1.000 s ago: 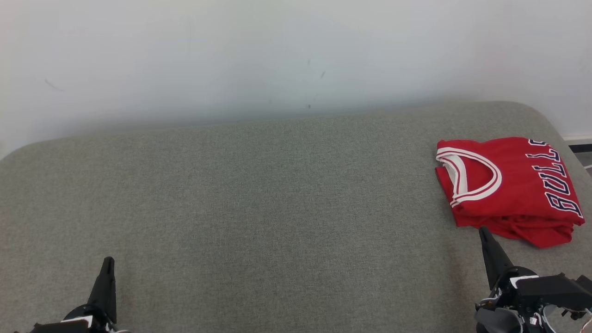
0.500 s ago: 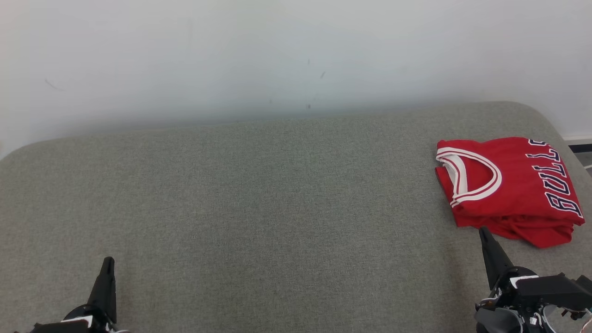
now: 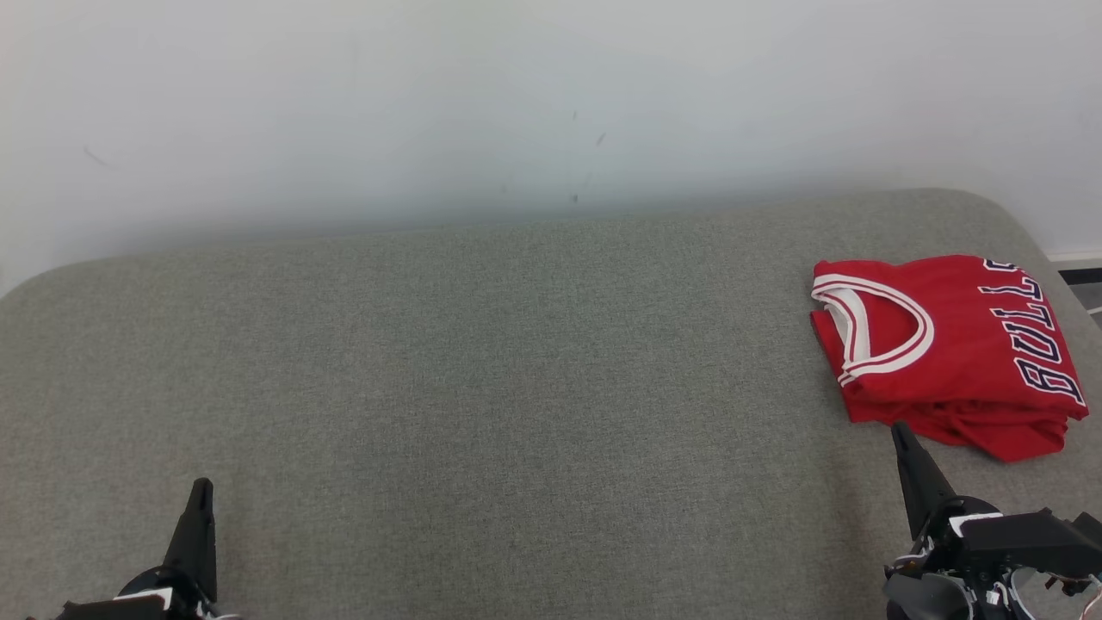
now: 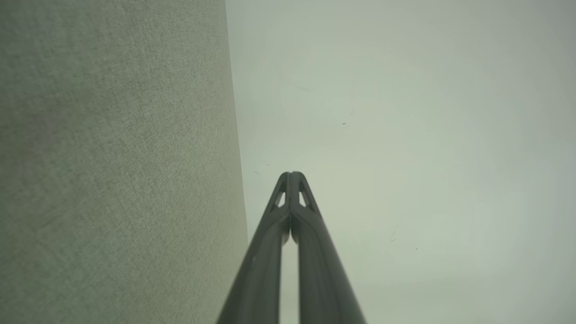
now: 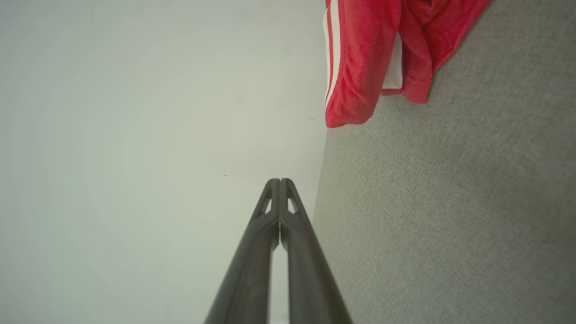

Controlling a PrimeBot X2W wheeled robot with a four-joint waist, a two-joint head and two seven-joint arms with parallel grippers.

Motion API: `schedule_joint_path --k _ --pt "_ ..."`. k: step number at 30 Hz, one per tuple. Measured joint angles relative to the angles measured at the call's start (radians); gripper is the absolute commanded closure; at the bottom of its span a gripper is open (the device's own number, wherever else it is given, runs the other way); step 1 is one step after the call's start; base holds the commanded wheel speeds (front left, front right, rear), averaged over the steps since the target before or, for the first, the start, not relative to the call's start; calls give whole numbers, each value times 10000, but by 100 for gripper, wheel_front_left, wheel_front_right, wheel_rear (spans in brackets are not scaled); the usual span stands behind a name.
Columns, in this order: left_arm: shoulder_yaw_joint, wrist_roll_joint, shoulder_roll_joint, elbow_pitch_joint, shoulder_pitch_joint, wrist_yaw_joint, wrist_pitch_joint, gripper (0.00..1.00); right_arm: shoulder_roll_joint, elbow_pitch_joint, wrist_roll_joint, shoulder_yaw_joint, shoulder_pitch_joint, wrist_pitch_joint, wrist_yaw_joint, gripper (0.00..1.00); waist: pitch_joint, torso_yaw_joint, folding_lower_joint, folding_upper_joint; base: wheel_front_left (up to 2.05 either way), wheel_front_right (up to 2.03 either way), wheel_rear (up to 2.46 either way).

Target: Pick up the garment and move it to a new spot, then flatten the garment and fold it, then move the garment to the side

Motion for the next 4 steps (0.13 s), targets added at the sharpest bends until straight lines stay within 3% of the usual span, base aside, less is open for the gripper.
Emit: schedule_joint_path --k 4 --pt "0 0 0 0 0 0 0 100 0 0 0 0 0 0 0 100 0 0 0 0 0 0 0"
